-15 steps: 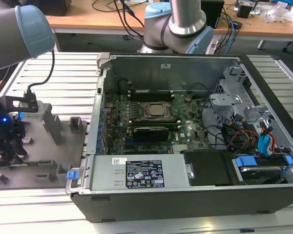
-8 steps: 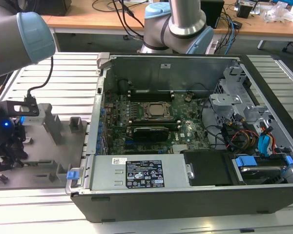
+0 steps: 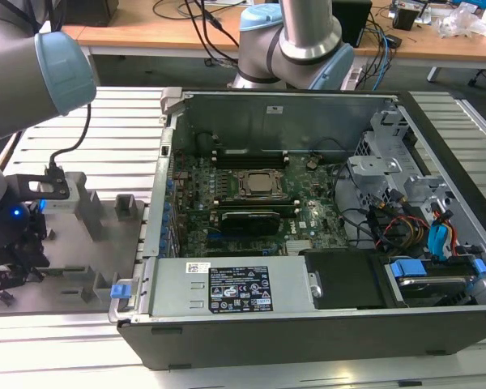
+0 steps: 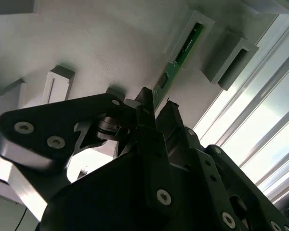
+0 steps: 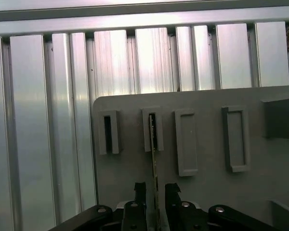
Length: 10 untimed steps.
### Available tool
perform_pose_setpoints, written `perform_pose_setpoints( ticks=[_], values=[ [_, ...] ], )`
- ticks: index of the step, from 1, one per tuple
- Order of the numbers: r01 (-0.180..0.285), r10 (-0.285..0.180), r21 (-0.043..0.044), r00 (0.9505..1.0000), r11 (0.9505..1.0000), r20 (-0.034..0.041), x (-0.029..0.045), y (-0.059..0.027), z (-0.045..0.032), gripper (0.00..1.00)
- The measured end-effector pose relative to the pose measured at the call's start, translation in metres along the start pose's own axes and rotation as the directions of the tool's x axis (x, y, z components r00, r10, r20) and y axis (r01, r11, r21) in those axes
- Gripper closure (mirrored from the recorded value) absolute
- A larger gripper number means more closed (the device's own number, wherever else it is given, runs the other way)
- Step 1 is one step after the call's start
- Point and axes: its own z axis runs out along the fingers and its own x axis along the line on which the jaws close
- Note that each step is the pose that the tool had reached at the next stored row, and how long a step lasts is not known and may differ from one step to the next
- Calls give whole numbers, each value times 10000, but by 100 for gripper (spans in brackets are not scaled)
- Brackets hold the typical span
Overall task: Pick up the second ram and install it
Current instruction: 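Pick up the second ram and move it above second insertion slot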
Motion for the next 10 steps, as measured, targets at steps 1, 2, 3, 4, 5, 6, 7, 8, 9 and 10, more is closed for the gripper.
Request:
perform_pose_setpoints(
  ticks=[1,2,3,4,5,6,7,8,9,10],
  values=[
    [0,0,0,10000,10000,0,0,0,0,71],
    [0,0,0,10000,10000,1,0,0,0,78],
    [0,0,0,10000,10000,1,0,0,0,87],
    [0,0,0,10000,10000,2,0,0,0,87],
    [0,0,1,10000,10000,2,0,0,0,87],
    [0,0,0,10000,10000,3,0,0,0,87],
    [0,0,0,10000,10000,3,0,0,0,87],
    [0,0,0,10000,10000,3,0,0,0,87],
    [0,0,0,10000,10000,3,0,0,0,87],
    [0,0,0,10000,10000,4,0,0,0,87]
  ],
)
